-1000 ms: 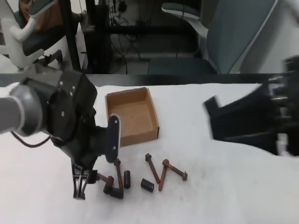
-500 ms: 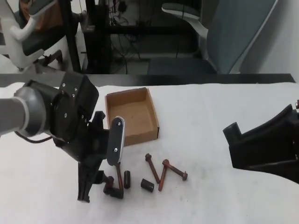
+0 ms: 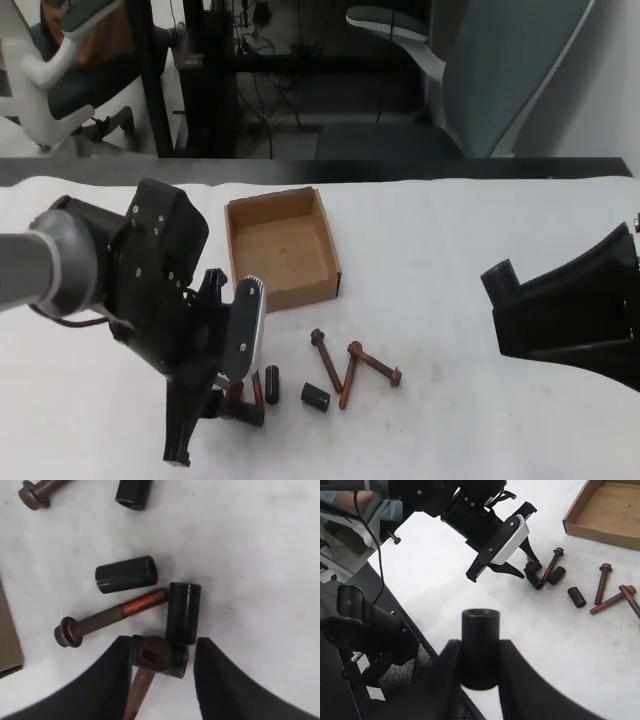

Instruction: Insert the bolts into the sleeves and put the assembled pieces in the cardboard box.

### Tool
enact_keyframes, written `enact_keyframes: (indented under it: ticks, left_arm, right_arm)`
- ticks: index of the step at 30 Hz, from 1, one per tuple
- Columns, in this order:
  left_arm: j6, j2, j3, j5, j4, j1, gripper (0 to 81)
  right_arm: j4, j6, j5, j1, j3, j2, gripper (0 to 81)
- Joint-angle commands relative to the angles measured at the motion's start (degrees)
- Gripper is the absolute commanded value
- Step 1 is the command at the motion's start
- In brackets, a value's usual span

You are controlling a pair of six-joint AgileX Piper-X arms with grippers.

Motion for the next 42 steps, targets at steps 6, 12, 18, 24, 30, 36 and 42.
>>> enact_keyframes:
  ticks: [6, 12, 18, 24, 30, 36, 42]
  left_arm:
    - [0.13, 0.63, 0.0, 0.45, -7.66, -0.16, 30.5]
    - [-3.42, 3.52, 0.0, 0.43, -3.91, -0.16, 30.8]
    - [-3.42, 4.7, 0.0, 0.22, -4.01, -0.16, 34.2]
    - [-5.32, 4.35, -0.11, -6.73, -4.3, -0.27, 1.8]
    - [-11.68, 0.31, -1.1, -10.82, -9.13, -1.07, 1.8]
    - [-29.42, -10.94, -3.03, -11.46, -13.81, -3.34, 1.8]
    - [-67.54, -28.02, -3.01, -1.68, -26.19, -4.38, 1.8]
  right_arm:
    - [-0.24, -0.71, -0.1, 0.02, -0.15, -0.28, 0.6]
    - [-0.24, -0.97, 0.36, 0.02, -0.15, -0.28, 0.6]
    - [-0.24, -1.39, 2.38, 0.02, -0.15, -0.28, 0.6]
    - [-0.24, -2.92, 2.94, 0.02, -0.15, -0.28, 0.6]
    - [-0.24, -4.08, 2.94, 0.02, -0.15, 0.38, 0.6]
    - [-2.65, -6.95, 2.94, 0.02, 0.47, 2.09, 0.6]
    - [-16.03, -10.39, 3.82, 0.02, 4.75, 2.08, 0.6]
